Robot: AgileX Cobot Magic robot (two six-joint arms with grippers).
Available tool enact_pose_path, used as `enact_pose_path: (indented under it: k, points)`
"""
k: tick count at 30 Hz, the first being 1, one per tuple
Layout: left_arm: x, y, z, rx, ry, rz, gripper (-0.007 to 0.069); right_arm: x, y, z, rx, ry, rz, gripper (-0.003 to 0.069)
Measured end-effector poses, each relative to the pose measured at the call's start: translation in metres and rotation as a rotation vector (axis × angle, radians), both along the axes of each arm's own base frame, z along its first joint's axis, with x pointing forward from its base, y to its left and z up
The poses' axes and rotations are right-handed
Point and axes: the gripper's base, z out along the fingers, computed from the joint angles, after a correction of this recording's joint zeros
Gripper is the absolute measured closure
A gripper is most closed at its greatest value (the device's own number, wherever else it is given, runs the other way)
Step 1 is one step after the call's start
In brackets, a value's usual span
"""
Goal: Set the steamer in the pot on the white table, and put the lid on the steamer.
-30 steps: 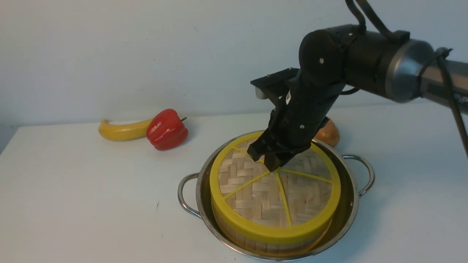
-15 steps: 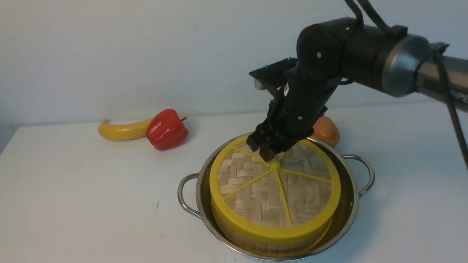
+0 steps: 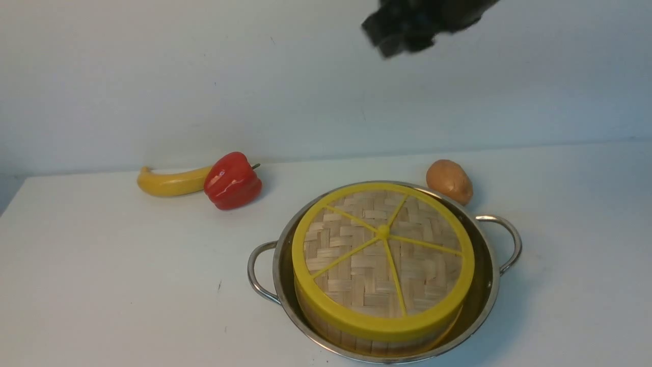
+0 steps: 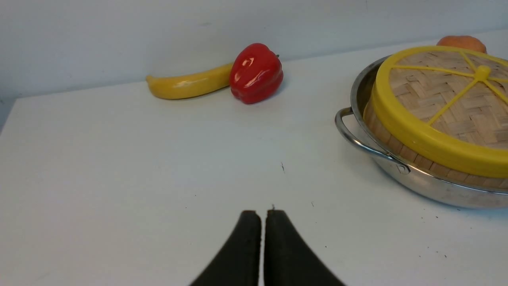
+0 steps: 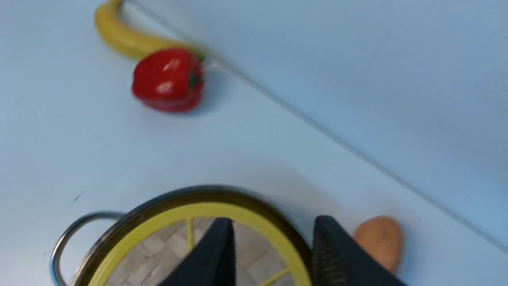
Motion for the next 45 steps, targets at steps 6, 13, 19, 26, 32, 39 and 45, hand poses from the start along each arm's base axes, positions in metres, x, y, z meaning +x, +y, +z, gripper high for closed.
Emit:
enact_pose_path:
  k: [6,13,19,26,32,39,45]
  points:
    - [0.000,0.000,0.000,0.004,-0.001,0.000,0.0615,-0.080,-0.059,0.089,0.098,-0.247,-0.056,0.0656]
    - [0.002,0.004,0.004,0.075,-0.065,0.022,0.0615,-0.154,-0.106,0.074,0.082,-0.234,-0.055,0.0664]
    - [0.003,0.005,0.009,0.075,-0.121,0.035,0.0606,-0.189,-0.126,0.003,0.159,-0.319,-0.035,0.0662]
    - [0.003,0.002,0.008,0.012,-0.099,0.015,0.0604,-0.211,-0.137,-0.083,0.298,-0.391,-0.050,0.0661]
    - [0.003,0.001,0.008,0.011,-0.098,0.014,0.0604,-0.214,-0.138,-0.079,0.360,-0.447,-0.046,0.0657]
    - [0.003,0.001,0.008,0.010,-0.098,0.014,0.0604,-0.214,-0.137,-0.079,0.379,-0.441,-0.048,0.0648]
    - [0.003,0.001,0.008,0.009,-0.097,0.013,0.0604,-0.214,-0.143,-0.098,0.229,-0.410,-0.056,0.0628]
